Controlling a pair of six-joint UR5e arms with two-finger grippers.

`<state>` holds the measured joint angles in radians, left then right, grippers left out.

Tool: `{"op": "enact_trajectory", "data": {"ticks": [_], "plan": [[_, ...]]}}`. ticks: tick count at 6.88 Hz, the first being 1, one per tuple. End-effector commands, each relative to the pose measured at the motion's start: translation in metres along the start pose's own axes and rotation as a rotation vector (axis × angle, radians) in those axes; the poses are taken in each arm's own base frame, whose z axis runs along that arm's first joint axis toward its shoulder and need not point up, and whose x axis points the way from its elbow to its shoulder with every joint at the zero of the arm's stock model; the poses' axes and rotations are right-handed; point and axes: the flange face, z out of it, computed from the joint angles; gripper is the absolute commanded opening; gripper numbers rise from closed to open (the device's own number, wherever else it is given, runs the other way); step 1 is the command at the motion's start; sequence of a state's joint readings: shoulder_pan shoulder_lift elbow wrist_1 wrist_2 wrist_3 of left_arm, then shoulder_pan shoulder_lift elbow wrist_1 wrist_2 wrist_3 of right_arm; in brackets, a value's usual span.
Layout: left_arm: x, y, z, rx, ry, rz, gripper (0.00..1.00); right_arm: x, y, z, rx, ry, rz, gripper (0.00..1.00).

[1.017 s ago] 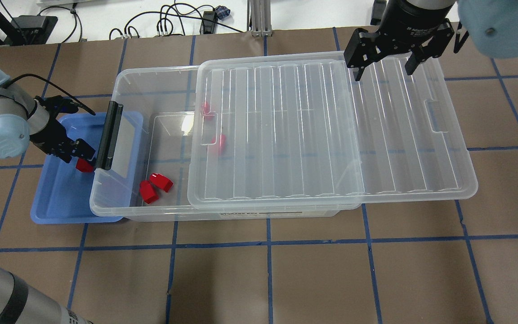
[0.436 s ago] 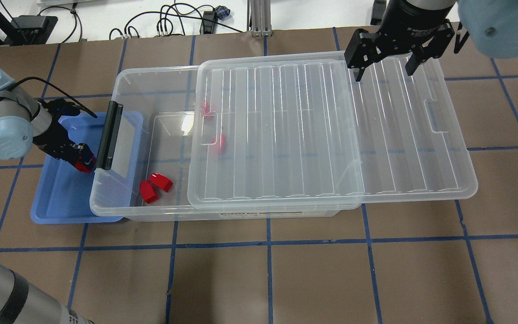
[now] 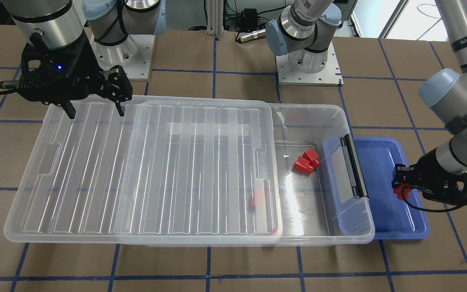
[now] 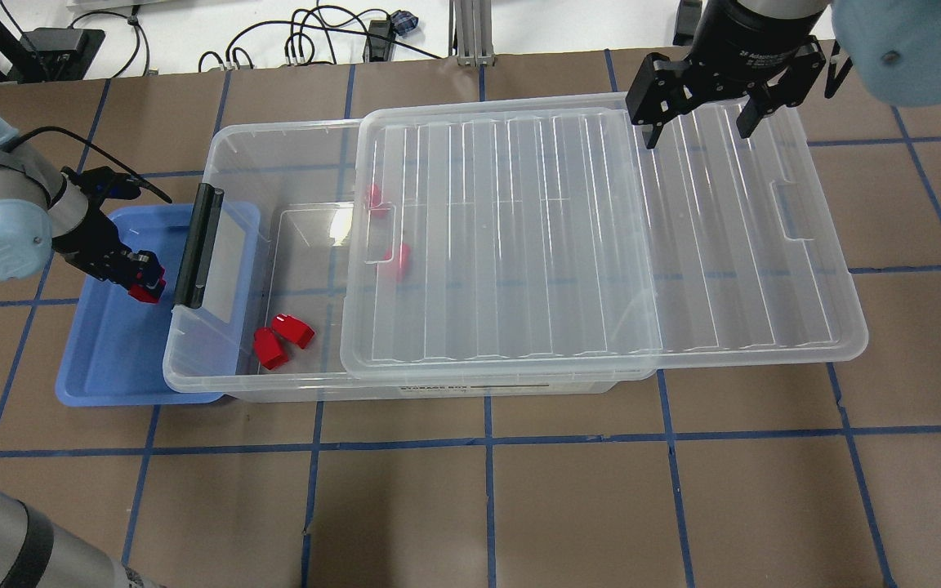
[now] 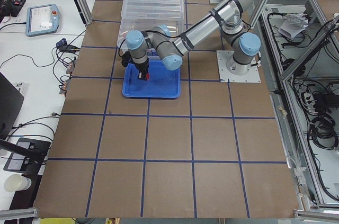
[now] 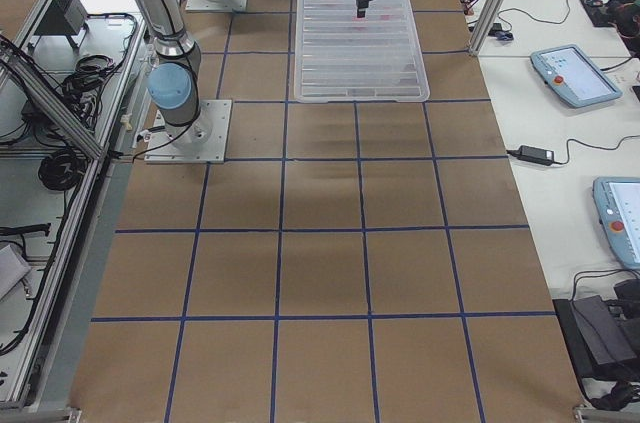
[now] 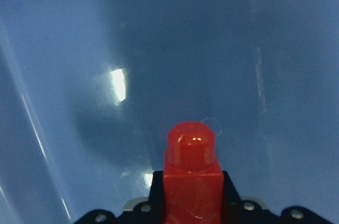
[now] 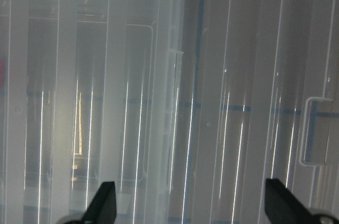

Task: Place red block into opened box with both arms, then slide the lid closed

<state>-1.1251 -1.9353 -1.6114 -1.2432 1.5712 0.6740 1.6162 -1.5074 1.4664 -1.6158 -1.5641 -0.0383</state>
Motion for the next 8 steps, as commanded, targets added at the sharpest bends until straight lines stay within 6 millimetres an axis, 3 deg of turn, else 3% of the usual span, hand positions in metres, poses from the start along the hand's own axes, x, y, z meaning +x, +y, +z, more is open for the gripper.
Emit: {"op": "enact_trajectory", "data": {"ticks": [1,3,4,5,7,8], "plan": [[0.075,-0.024,-0.116,-0.051,0.023,-0.033,0.0,0.0,0.001,0.001,-0.005,0.0,-0.001,1.0],[0.183,-0.046,-0.128,-0.035,0.024,-0.096,0.0,0.001,0.001,0.001,-0.005,0.0,0.001,1.0],[0.23,-0.048,-0.114,-0.062,0.023,-0.143,0.0,0.0,0.001,0.001,-0.005,0.0,-0.001,1.0],[0.247,-0.046,-0.091,-0.063,0.021,-0.133,0.0,0.0,0.002,0.001,-0.006,0.0,-0.001,1.0],[0.237,-0.042,-0.047,-0.013,0.018,-0.136,0.0,0.0,0.002,0.002,-0.008,0.0,-0.001,1.0],[0.245,-0.036,-0.03,-0.033,0.037,-0.151,0.0,0.0,0.002,0.002,-0.008,-0.001,-0.001,1.0]]}}
